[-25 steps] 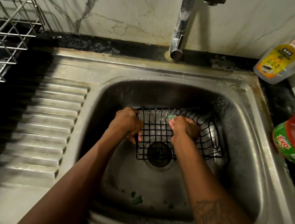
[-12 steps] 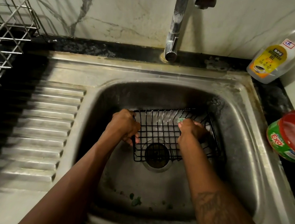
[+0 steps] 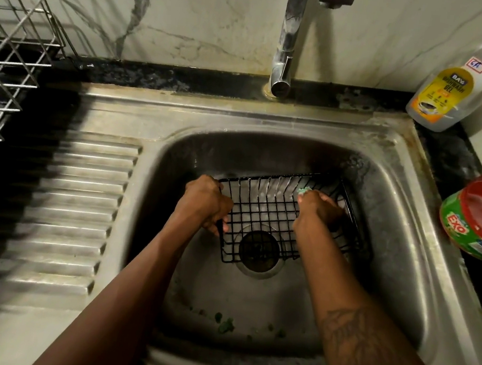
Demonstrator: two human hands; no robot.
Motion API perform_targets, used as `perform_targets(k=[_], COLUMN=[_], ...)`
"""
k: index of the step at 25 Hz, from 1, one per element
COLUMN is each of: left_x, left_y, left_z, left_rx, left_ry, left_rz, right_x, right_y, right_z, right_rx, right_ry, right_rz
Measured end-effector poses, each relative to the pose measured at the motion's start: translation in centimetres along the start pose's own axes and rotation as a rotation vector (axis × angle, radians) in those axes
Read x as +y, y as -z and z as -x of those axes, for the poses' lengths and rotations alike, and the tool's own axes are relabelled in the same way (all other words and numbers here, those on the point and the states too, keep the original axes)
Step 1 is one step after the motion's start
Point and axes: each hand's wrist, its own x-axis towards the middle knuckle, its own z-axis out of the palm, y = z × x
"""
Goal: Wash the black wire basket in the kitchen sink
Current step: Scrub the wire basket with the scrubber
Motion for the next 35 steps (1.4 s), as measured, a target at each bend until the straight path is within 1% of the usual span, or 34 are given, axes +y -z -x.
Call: perform_targets(k=[1,2,4,5,8,11,14,16,18,20,22,25,27,28,29,31,33,35], left_x=[0.0,0.0,-0.2,-0.3,-0.6,-0.7,-0.5,-0.5,-0.6,-0.7,-0.9,-0.9,-1.0,-1.0,-0.9,-0.8,-0.9,-0.6], left_y=[0.1,0.3,0.5,0.3,-0.3,-0.4,-0.3,-0.2,-0.1,-0.2,-0.4,-0.5,-0.3,-0.1,0.0,-0.1,0.0,0.2], left_z=[0.1,0.1,0.2,0.1,-0.2,-0.3,-0.1,0.2,0.2,0.1,0.1,0.3,0.4,0.4,0.4,0.2,0.0,0.9], left_rx=[0.016,0.041,0.075,0.084,0.064,0.062,0.082,0.090,0.087,0.063,0.044,0.042,0.059,0.056,0.030,-0.025,-0.012,0.001], left_ry=[-0.008,-0.017,-0.033,-0.039,-0.023,-0.003,-0.008,0.001,0.005,0.022,0.017,0.016,-0.028,-0.060,-0.055,0.008,0.015,-0.025], left_rz=[-0.007,-0.014,-0.020,-0.015,0.024,0.028,0.039,0.045,0.043,0.040,0.040,0.052,0.038,0.026,0.019,0.045,0.077,0.085], right_x=[-0.4,-0.8,-1.3,-1.1,0.3,1.0,1.1,0.6,-0.2,-0.4,0.3,1.0,0.7,0.4,0.1,-0.3,0.1,1.3], right_y=[-0.6,-1.3,-2.4,-2.5,-1.9,-1.2,-1.2,-1.4,-1.8,-2.0,-1.7,-1.1,-1.4,-1.8,-2.1,-2.7,-3.1,-3.3], right_z=[0.5,1.3,2.3,2.2,1.1,0.3,0.4,0.8,1.2,1.2,0.9,0.2,0.3,0.7,1.3,2.7,4.6,6.3], right_rx=[0.115,0.191,0.223,0.229,0.291,0.362,0.376,0.351,0.314,0.295,0.287,0.251,0.240,0.243,0.256,0.261,0.169,-0.015], right_ry=[0.041,0.084,0.174,0.208,0.239,0.124,0.067,0.088,0.153,0.199,0.168,0.050,0.059,0.091,0.128,0.197,0.278,0.494], right_rz=[-0.085,-0.183,-0.331,-0.350,-0.267,-0.188,-0.174,-0.250,-0.357,-0.351,-0.271,-0.224,-0.220,-0.203,-0.191,-0.176,-0.127,0.070])
